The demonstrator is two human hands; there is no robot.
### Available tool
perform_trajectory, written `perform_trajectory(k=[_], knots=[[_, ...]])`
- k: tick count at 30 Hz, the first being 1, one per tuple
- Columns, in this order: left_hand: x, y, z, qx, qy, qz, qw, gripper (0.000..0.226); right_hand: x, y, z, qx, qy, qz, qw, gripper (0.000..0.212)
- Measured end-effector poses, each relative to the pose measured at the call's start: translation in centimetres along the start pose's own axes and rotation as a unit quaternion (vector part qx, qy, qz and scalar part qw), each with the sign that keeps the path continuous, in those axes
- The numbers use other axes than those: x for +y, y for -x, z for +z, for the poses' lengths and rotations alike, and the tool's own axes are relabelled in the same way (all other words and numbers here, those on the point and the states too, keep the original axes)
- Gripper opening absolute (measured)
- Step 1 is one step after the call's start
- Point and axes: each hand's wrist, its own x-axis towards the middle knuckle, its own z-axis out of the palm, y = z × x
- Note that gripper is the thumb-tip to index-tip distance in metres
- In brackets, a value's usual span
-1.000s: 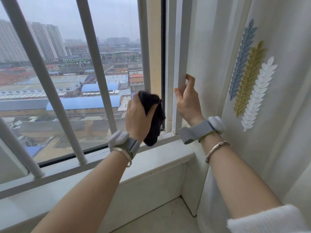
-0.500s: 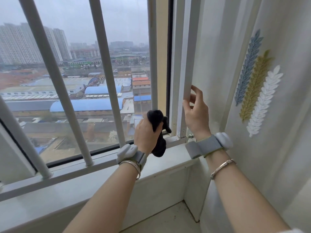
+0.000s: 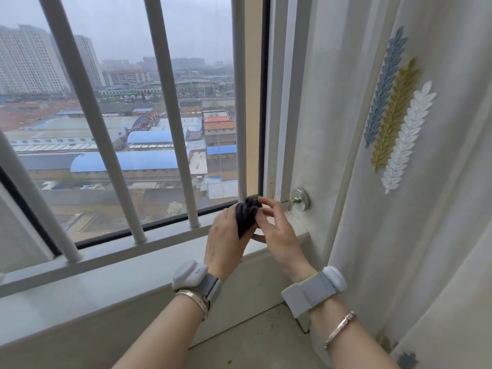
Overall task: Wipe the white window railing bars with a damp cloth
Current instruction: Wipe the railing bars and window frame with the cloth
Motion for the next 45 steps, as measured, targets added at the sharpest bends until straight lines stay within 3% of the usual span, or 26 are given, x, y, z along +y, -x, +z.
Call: perform_trajectory(k=[3, 6, 9, 12, 14, 16, 17, 19, 21, 23, 27, 29, 32, 36, 39, 42, 43, 45], knots=[[0.9, 0.9, -0.2, -0.102, 0.086, 0.012, 0.991, 0.061, 0.0, 0.8, -0.7, 0.011, -0.044, 0.020, 0.999, 0.024], [0.5, 0.9, -1.5, -0.174, 0.050, 0.036, 0.983, 0.080, -0.2, 0.6, -3.0, 0.112, -0.014, -0.001, 0.994, 0.026], [-0.4, 0.2, -2.9, -0.103, 0.036, 0.052, 0.993, 0.065, -0.7, 0.0, -4.0, 0.159, 0.130, -0.083, 0.975, 0.029], [-1.0, -1.3, -3.3, -0.045, -0.009, 0.038, 0.998, 0.055, -1.3, -1.5, -2.7, 0.183, 0.293, -0.218, 0.913, 0.036], [-1.4, -1.8, -3.0, -0.069, -0.062, 0.033, 0.995, 0.053, -0.9, -2.8, -1.3, 0.136, 0.358, -0.249, 0.890, 0.040], [-1.7, -2.0, -2.3, -0.086, -0.109, 0.033, 0.990, 0.052, 0.5, -3.9, 0.0, 0.005, 0.394, -0.207, 0.895, 0.047], [-1.7, -2.0, -2.0, -0.088, -0.129, 0.029, 0.987, 0.051, 1.6, -4.0, 0.2, -0.050, 0.427, -0.189, 0.883, 0.052], [-2.3, -2.0, -1.4, -0.095, -0.141, 0.014, 0.985, 0.049, 3.5, -4.3, -0.5, -0.062, 0.528, -0.217, 0.819, 0.053], [-2.9, -1.8, -1.0, -0.099, -0.165, 0.029, 0.981, 0.045, 3.9, -4.4, -2.0, 0.003, 0.607, -0.276, 0.746, 0.044], [-3.5, -1.4, -0.8, -0.092, -0.183, 0.070, 0.976, 0.040, 4.1, -4.5, -2.9, 0.061, 0.632, -0.312, 0.707, 0.044], [-3.6, -1.5, -0.9, -0.084, -0.153, 0.067, 0.982, 0.034, 4.9, -4.1, -1.7, 0.132, 0.581, -0.273, 0.755, 0.040], [-3.6, -1.7, -1.0, -0.091, -0.153, 0.062, 0.982, 0.035, 4.6, -4.1, -1.9, 0.115, 0.548, -0.278, 0.780, 0.038], [-3.5, -1.7, -0.8, -0.084, -0.157, 0.063, 0.982, 0.034, 2.3, -4.1, -4.3, 0.116, 0.524, -0.318, 0.781, 0.034], [-4.1, -1.6, -0.6, -0.060, -0.158, 0.080, 0.982, 0.027, -3.2, -5.2, -5.8, 0.193, 0.514, -0.423, 0.721, 0.026], [-4.0, -1.5, -0.4, -0.049, -0.156, 0.086, 0.983, 0.027, -7.5, -7.5, -6.4, 0.210, 0.549, -0.496, 0.639, 0.023], [-3.9, -1.5, -0.4, -0.049, -0.156, 0.081, 0.983, 0.028, -8.6, -9.4, -6.6, 0.168, 0.607, -0.550, 0.548, 0.023], [-3.9, -1.4, -0.5, -0.047, -0.158, 0.082, 0.983, 0.028, -8.2, -9.9, -6.8, 0.143, 0.623, -0.556, 0.531, 0.020], [-4.0, -1.4, -0.4, -0.042, -0.158, 0.092, 0.982, 0.028, -6.3, -10.0, -7.2, 0.085, 0.650, -0.534, 0.534, 0.021]])
